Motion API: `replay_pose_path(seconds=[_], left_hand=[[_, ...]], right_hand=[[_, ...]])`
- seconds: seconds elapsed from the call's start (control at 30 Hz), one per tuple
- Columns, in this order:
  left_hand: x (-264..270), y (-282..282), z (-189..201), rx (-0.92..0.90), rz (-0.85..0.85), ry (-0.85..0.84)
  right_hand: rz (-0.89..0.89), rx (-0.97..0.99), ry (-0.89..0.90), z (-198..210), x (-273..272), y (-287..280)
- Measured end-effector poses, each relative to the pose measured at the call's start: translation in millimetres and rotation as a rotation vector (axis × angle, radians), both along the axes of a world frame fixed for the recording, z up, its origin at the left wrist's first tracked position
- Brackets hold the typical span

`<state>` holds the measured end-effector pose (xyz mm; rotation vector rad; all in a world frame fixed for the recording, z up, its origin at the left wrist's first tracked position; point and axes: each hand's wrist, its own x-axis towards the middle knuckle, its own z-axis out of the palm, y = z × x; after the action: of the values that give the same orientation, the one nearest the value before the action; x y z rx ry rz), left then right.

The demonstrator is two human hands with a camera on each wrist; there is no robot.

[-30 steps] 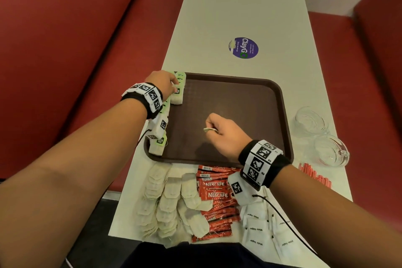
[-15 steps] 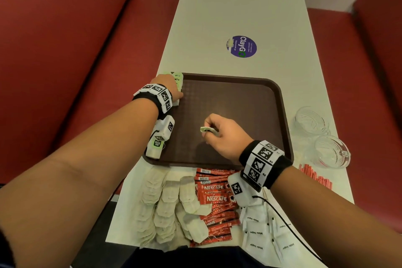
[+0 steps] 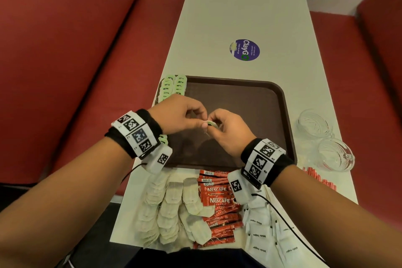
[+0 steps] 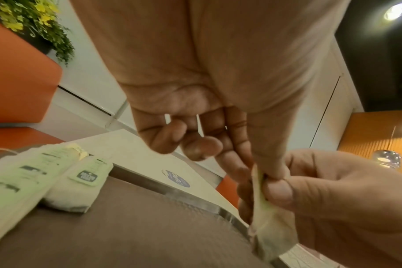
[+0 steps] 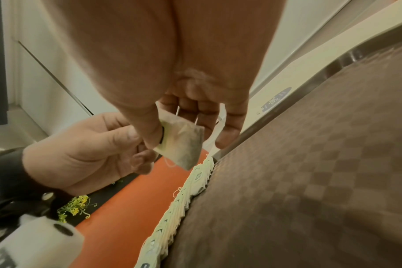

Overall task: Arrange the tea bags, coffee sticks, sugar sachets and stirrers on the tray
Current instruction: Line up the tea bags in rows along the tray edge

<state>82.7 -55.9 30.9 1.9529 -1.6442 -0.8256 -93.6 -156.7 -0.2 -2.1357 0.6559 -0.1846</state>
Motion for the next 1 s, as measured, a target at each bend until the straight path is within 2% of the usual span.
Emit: replay_pose_path(seconds=[0.1, 0.3, 0.43, 0.53, 0.67, 0.8, 0.9, 1.0], left_hand=[[0.3, 5.5, -4.9, -0.065, 0.023, -0.022], [0.6, 12.9, -7.9, -0.116, 0.076, 0.049], [24.0, 4.3, -9.3, -0.152, 0.270, -0.066], [55.3, -4.5, -11.8, -0.013, 0.386, -0.205], [76.8, -17.5, -27.1, 0.262, 0.305, -0.306], [82.0, -34.0, -42.4, 0.311, 0.348, -0.321], [84.4, -45.4, -49.7, 0.308, 0.433, -0.345], [81.1, -54.2, -52.1, 0.315, 0.494, -0.437]], right_hand=[[0.009, 0.001, 0.025, -2.0, 2.6, 2.6], [0.015, -0.017, 0.056, 1.1, 6.1, 4.9], [0.033, 0.054, 0.134, -3.8, 4.6, 3.5], [0.131, 0.039, 0.305, -8.8, -1.9, 2.0], [0.310, -0.038, 0.509, -11.4, -10.9, 2.3], [0.398, -0.070, 0.630, -12.6, -16.8, 7.5], [0.413, -0.091, 0.660, -14.8, -17.5, 10.2], [0.421, -0.098, 0.662, -14.8, -18.0, 10.0]])
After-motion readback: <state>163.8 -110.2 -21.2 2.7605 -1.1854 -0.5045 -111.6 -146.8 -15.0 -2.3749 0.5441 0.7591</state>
